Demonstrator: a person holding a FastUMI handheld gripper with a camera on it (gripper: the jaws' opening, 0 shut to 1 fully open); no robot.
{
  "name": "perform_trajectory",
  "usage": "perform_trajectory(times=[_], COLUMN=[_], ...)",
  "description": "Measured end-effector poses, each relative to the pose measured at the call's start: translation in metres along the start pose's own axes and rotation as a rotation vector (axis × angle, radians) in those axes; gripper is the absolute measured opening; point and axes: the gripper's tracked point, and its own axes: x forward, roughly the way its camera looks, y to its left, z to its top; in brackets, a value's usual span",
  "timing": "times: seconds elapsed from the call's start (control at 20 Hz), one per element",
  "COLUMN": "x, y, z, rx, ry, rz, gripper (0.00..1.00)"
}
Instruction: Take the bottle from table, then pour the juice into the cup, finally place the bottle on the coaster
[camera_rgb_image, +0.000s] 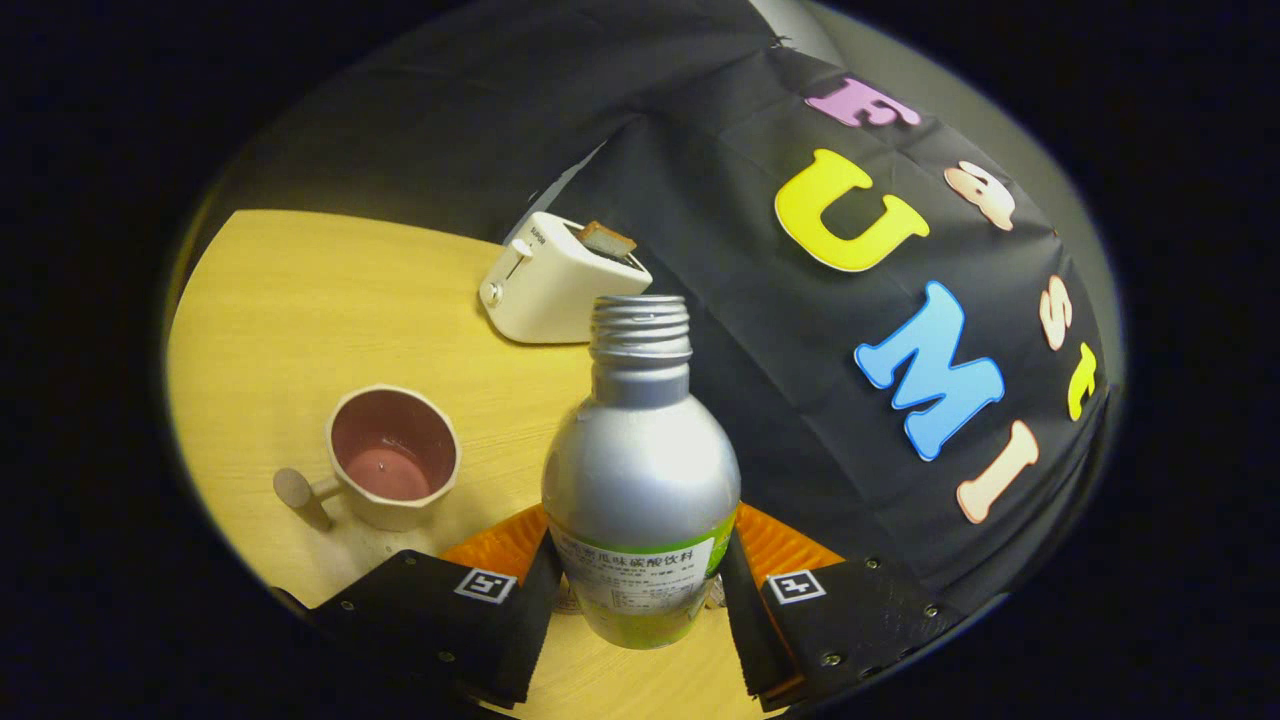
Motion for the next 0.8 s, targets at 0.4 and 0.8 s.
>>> perform_trajectory(times=[0.4, 0.8], x=[-0.007, -0.003], y=[-0.005, -0.040], z=[0.009, -0.004], rx=[0.241, 0.635], ry=[-0.101, -0.151], rz=[0.061, 0.066], gripper=[0.76, 0.77])
